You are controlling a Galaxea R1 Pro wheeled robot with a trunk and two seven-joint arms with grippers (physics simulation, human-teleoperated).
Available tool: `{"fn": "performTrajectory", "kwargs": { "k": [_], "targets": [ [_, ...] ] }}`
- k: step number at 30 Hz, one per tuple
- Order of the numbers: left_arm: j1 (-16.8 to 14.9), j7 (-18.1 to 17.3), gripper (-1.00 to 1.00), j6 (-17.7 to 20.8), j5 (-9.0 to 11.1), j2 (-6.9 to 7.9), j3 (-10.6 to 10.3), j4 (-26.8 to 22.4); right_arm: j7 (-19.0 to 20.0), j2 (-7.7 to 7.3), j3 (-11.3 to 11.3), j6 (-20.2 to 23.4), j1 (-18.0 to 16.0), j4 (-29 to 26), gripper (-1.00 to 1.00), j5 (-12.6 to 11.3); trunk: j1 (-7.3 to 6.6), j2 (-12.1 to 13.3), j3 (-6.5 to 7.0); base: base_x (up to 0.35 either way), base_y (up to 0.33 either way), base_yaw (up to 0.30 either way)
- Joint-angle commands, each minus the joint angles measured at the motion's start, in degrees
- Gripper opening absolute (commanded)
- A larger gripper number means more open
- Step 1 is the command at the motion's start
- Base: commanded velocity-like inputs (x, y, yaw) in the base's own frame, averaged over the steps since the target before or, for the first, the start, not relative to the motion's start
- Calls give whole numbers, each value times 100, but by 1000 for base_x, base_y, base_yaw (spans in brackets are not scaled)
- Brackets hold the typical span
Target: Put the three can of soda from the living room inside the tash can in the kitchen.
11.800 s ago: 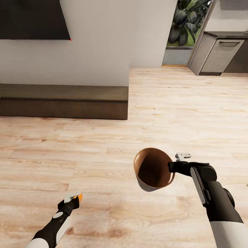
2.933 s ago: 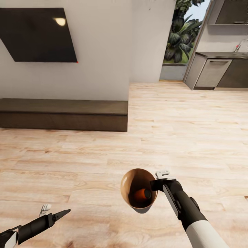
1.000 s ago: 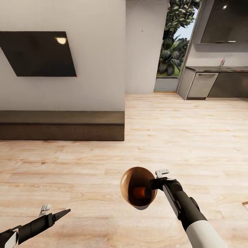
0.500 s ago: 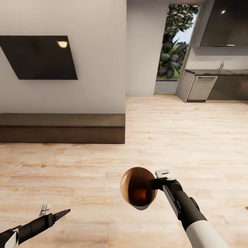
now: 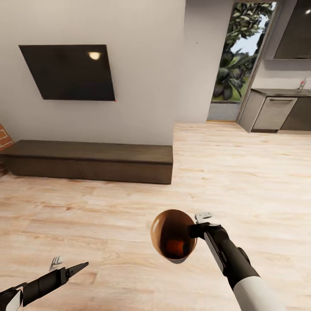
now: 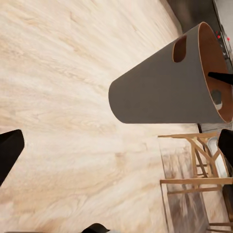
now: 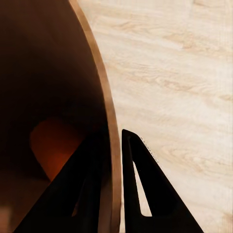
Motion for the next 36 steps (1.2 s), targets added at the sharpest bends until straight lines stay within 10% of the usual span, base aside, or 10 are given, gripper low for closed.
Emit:
{"fn": "performTrajectory", "kwargs": {
  "k": [1,36],
  "targets": [
    [0,0,100,0,0,0,0,0,31,1,-1,1,-1,0,-100,-68,0,0,0,41,307,283],
    [0,-17,100,-6,-2,0,-5,-5,27,1,-1,1,-1,7,-100,-68,0,0,0,108,297,288]
  ]
}}
